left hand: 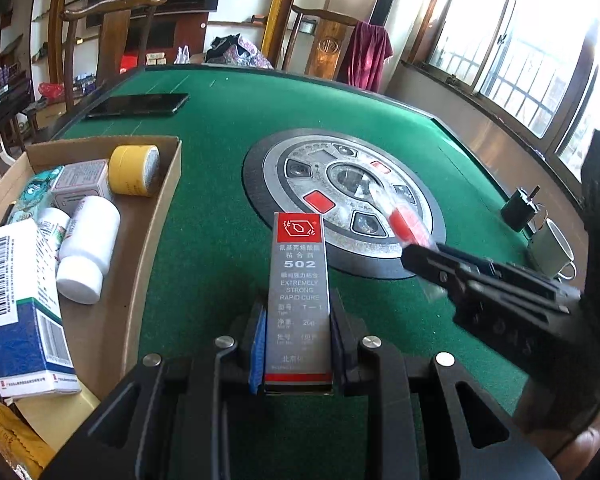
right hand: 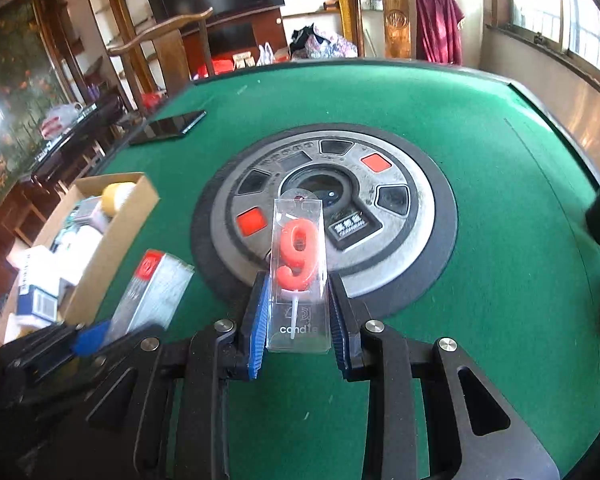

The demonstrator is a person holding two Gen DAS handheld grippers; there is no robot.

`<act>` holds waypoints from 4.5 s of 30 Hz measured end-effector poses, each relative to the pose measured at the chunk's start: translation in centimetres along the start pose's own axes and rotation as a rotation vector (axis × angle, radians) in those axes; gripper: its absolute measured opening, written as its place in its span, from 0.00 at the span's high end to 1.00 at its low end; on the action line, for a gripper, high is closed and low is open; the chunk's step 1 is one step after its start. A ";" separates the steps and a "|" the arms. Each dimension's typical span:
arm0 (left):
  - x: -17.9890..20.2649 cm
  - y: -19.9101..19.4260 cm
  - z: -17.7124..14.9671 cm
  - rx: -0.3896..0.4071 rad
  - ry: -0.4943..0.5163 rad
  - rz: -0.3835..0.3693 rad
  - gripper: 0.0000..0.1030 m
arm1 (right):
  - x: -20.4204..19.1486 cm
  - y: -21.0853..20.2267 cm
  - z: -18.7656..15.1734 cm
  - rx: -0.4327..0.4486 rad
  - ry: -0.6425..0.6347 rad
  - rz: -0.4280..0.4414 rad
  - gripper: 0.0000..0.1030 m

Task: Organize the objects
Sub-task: 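Carry the glue box and candle over the tray with both grippers, then lower the glue box and candle into the tray and open both grippers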

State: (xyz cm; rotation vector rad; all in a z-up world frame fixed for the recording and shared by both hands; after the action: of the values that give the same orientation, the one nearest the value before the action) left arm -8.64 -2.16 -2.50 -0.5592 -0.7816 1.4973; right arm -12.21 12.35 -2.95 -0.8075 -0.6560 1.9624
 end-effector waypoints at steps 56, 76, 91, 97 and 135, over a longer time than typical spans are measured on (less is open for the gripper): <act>-1.6 -9.3 -2.0 0.315 0.023 0.072 0.74 | -4.3 -3.8 -3.9 0.132 0.038 0.175 0.73; -14.8 -13.2 -1.4 0.337 -0.230 0.105 0.74 | -15.9 -3.5 -3.3 0.093 -0.127 0.290 0.73; -21.2 -8.9 -1.9 0.183 -0.381 0.091 0.75 | -24.4 2.4 1.1 -0.026 -0.228 0.271 0.73; -21.4 -7.7 -2.1 0.151 -0.387 0.082 0.74 | -25.3 6.5 2.4 -0.090 -0.208 0.249 0.73; -21.5 -5.7 -2.3 0.120 -0.377 0.090 0.60 | -25.4 13.0 3.2 -0.213 -0.173 0.203 0.54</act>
State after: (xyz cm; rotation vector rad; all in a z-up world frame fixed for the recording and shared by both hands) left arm -1.26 -23.22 -2.03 -0.2245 -0.9571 1.7476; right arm -11.56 -16.39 -2.93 -0.8670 -0.9293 2.1895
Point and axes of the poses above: each gripper's, at about its wrist camera, not at the fingertips, and y roughly the way its jaws point, x to its right, z to its top, the point moved 2 cm from there along y, roughly the way its jaws point, and after that the axes turned 9 degrees about z, right-handed, at the moved point
